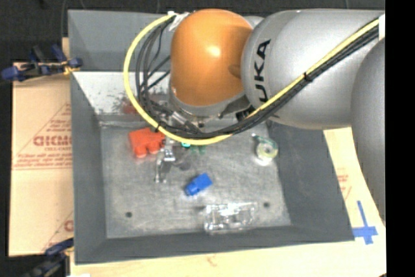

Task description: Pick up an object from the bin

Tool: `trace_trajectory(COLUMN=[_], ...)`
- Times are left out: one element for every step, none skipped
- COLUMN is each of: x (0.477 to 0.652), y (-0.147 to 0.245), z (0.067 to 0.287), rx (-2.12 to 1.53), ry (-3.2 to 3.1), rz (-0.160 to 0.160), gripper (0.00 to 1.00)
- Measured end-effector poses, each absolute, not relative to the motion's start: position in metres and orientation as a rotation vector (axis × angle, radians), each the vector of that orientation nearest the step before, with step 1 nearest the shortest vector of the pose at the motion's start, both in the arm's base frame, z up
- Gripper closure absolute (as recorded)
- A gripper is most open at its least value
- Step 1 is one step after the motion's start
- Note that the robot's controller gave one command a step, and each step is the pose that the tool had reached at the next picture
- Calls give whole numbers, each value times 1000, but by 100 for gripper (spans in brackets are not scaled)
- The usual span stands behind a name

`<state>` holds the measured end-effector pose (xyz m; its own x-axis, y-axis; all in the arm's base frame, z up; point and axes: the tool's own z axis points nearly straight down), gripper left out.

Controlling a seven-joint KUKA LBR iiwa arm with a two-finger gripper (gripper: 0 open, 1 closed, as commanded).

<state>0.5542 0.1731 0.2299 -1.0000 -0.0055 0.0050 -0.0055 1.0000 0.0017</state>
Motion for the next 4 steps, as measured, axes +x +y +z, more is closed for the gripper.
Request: trace_trajectory(x=[602, 614, 618, 636], y=[156, 152, 150, 122], z=[110, 102, 99, 74], rx=[-201, -132, -99, -39], ry=[-3140, -3168, -3178, -3153], rz=[-6, -18, -20, -3], gripper=[0, 0, 0, 0])
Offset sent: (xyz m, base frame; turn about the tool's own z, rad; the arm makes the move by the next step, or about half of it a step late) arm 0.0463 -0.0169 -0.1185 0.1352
